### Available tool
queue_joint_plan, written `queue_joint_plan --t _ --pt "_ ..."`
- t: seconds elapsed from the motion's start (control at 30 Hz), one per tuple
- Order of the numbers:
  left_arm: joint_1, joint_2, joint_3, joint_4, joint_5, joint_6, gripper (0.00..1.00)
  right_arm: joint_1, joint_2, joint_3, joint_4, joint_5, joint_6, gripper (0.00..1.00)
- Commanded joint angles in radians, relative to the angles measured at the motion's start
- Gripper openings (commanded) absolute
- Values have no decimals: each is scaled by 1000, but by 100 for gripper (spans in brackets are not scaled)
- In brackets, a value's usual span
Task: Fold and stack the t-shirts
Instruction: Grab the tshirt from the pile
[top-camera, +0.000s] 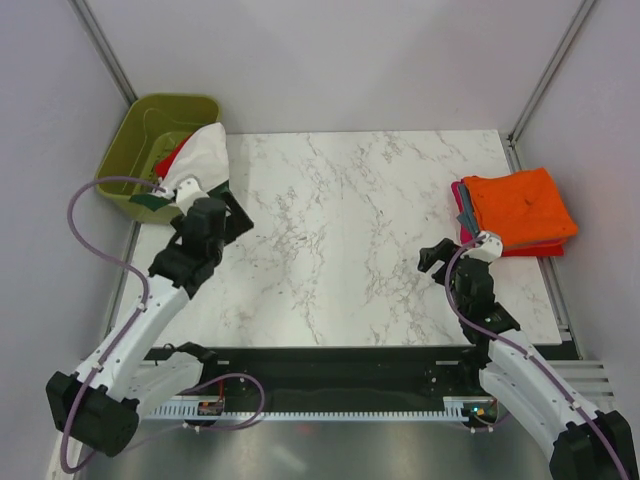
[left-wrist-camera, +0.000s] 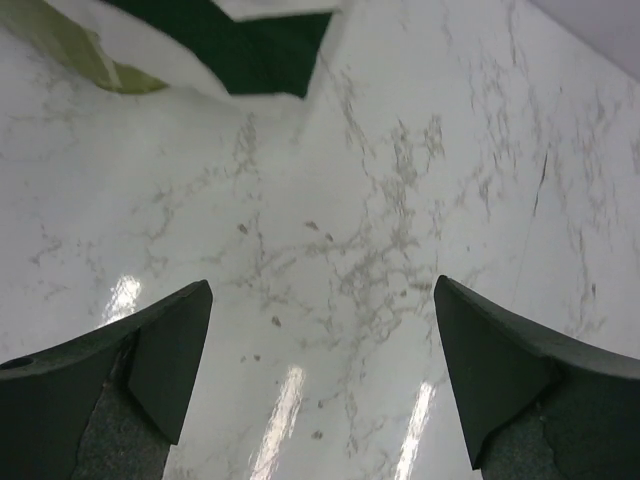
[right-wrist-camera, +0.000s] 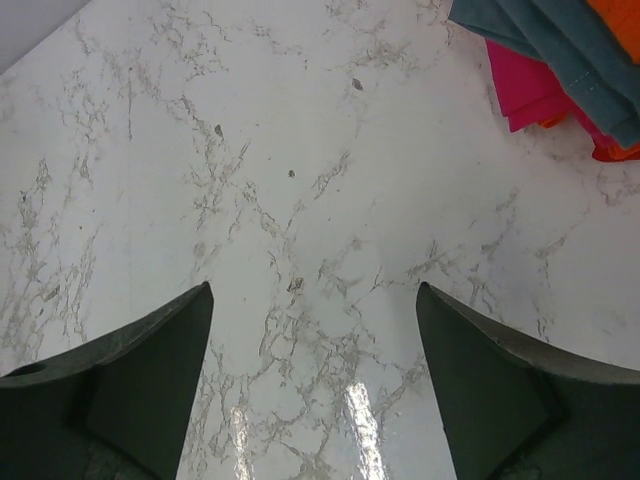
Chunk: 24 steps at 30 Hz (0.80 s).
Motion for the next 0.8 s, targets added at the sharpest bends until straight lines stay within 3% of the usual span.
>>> queue_joint_plan --t 0.0,0.13,0.3,0.6,0.77 --pt "124 103 198 -112 -1 -65 100 5 -23 -14 51 -5 -14 90" --pt "289 246 424 -187 3 10 100 5 -18 -11 41 7 -11 88" --pt "385 366 602 -219 11 12 97 3 -18 -6 25 27 -2 85" --pt "521 582 695 -308 39 -221 88 3 -30 -3 -15 72 24 87" --pt "533 636 678 -307 -53 -287 86 3 -52 -2 -36 55 28 89"
